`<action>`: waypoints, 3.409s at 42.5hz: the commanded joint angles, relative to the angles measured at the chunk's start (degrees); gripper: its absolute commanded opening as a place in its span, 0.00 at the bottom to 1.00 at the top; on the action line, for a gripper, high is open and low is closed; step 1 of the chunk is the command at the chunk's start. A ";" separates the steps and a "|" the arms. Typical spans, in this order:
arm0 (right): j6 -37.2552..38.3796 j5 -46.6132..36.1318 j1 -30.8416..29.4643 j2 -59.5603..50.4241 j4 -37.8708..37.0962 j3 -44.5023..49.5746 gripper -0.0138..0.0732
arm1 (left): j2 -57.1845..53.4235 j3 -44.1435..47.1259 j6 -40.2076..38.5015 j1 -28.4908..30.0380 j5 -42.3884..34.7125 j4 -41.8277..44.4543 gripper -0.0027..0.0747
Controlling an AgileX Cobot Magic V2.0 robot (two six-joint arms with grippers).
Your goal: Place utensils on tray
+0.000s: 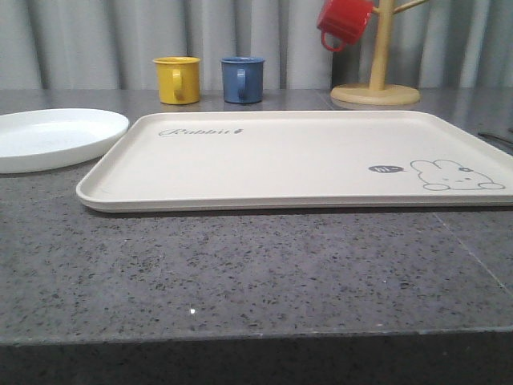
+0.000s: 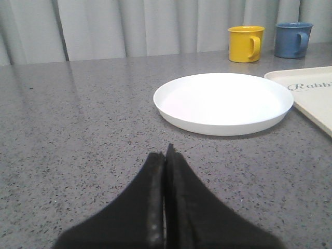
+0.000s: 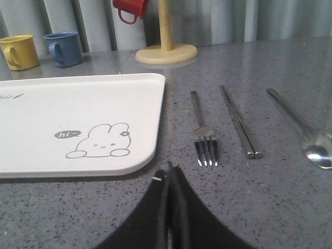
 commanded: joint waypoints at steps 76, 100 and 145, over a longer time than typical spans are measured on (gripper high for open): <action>-0.30 24.57 -0.35 29.26 -2.13 -40.82 0.08 | 26.49 -42.27 0.03 -0.24 23.26 0.13 0.01; -0.35 26.44 -0.35 32.32 -4.45 -40.82 0.43 | 28.79 -41.89 0.03 -0.24 24.15 0.13 0.20; -0.35 26.45 -0.35 32.32 -4.46 -40.82 0.67 | 66.21 -64.14 2.58 0.06 44.54 -0.64 0.61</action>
